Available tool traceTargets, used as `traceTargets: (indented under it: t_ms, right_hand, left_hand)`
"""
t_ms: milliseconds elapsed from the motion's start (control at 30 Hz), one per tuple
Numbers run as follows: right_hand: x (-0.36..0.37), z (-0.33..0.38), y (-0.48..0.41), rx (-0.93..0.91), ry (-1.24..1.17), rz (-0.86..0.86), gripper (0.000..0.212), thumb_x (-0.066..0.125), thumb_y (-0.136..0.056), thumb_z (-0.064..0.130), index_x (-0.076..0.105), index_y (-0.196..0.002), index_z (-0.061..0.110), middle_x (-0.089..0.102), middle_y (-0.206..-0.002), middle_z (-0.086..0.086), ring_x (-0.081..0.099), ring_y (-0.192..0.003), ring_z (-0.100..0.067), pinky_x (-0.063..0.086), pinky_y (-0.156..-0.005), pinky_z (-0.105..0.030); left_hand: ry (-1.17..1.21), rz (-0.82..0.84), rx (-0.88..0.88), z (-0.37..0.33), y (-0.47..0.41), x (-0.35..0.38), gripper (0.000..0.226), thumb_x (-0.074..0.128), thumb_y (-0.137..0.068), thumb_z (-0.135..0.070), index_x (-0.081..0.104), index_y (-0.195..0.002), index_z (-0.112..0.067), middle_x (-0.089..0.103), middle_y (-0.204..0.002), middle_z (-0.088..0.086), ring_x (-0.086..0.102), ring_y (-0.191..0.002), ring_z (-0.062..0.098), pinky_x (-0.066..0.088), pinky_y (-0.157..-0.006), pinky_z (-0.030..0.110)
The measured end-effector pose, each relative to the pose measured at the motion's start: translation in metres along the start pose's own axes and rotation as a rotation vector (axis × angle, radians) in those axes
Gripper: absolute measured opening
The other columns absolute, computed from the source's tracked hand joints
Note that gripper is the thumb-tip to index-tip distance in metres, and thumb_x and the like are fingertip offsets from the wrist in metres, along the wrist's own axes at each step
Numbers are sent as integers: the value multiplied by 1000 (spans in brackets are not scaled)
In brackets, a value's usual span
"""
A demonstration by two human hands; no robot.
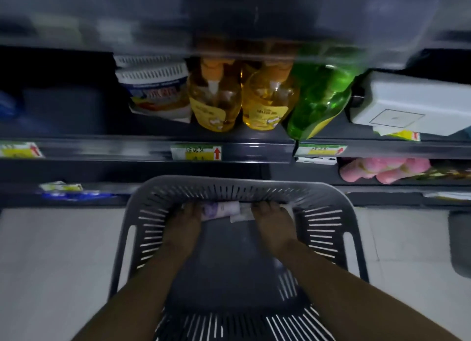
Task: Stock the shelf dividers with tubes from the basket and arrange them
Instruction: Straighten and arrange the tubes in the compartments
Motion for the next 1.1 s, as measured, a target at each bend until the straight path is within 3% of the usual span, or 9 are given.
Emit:
traceTargets:
  t_ms: [67, 133, 233, 333, 433, 567, 800, 967, 1100]
  right_hand:
    - [7, -2, -3, 19, 42, -25, 32, 74, -48, 16, 74, -81, 15, 66, -73, -7, 64, -63, -27, 52, -53, -34]
    - [15, -2, 0, 55, 22, 4, 43, 87, -40, 18, 73, -81, 14, 66, -72, -8, 64, -63, -27, 52, -53, -32]
    - [26, 0, 8, 54, -57, 106, 43, 66, -81, 22, 55, -122, 12, 60, -115, -10, 59, -104, -29, 49, -80, -33]
    - [29, 4, 18, 86, -166, 164, 39, 58, -85, 28, 51, -121, 18, 59, -121, -5, 59, -110, -24, 46, -83, -29]
    - [23, 3, 28, 195, -382, 233, 33, 56, -83, 29, 56, -114, 18, 64, -117, -4, 61, -107, -24, 46, -81, -29]
    - [-1, 21, 39, 223, -687, 197, 32, 55, -87, 20, 56, -118, 13, 65, -113, -7, 62, -102, -25, 47, -76, -28]
    - [-100, 85, 57, 198, -1200, -85, 14, 66, -87, 12, 58, -98, 17, 65, -88, 2, 63, -80, -15, 51, -65, -21]
    - [-178, 144, 74, 93, -1246, -233, 7, 66, -87, 18, 63, -91, 23, 71, -92, -1, 67, -87, -21, 55, -82, -41]
    - [-250, 203, 96, -60, -1312, -376, 22, 67, -86, 10, 57, -102, 20, 66, -92, 5, 63, -84, -13, 50, -70, -22]
  left_hand:
    - [-98, -17, 6, -1, -3, 0, 26, 58, -80, -11, 68, -101, -1, 63, -99, 22, 65, -78, 36, 54, -64, 37]
    - [-50, 32, -66, 7, -3, 13, 38, 52, -91, -20, 53, -127, -7, 48, -131, 19, 52, -113, 35, 44, -91, 39]
    - [-91, 22, -111, 6, 4, 13, 41, 50, -91, -30, 48, -129, -16, 47, -135, 10, 43, -125, 28, 34, -98, 35]
    - [35, 36, -126, 1, 16, 9, 35, 56, -88, -34, 53, -120, -19, 59, -123, 6, 53, -116, 25, 39, -89, 31]
    - [428, 11, -189, 6, 29, -5, 26, 64, -82, -29, 56, -103, -15, 63, -107, 9, 61, -98, 28, 46, -75, 31]
    - [678, -176, -166, 11, 55, -58, 6, 66, -77, -15, 60, -77, -16, 66, -88, 7, 62, -85, 26, 41, -64, 29]
    - [884, -463, -106, 51, 133, -154, 20, 74, -73, -11, 68, -92, -14, 68, -85, -2, 61, -79, 16, 43, -65, 26]
    - [1037, -600, -55, 102, 202, -217, 14, 72, -74, -8, 67, -84, -17, 63, -73, -10, 56, -65, 3, 45, -64, 26]
    - [1080, -713, -38, 152, 263, -264, 13, 69, -78, -9, 66, -90, -14, 65, -82, -3, 60, -75, 15, 49, -69, 31]
Point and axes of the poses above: each hand's wrist, its own y-axis away from the middle knuckle, its own x-axis out of the palm, z = x × y, the point moved 10 cm from there along -y, towards the middle knuckle
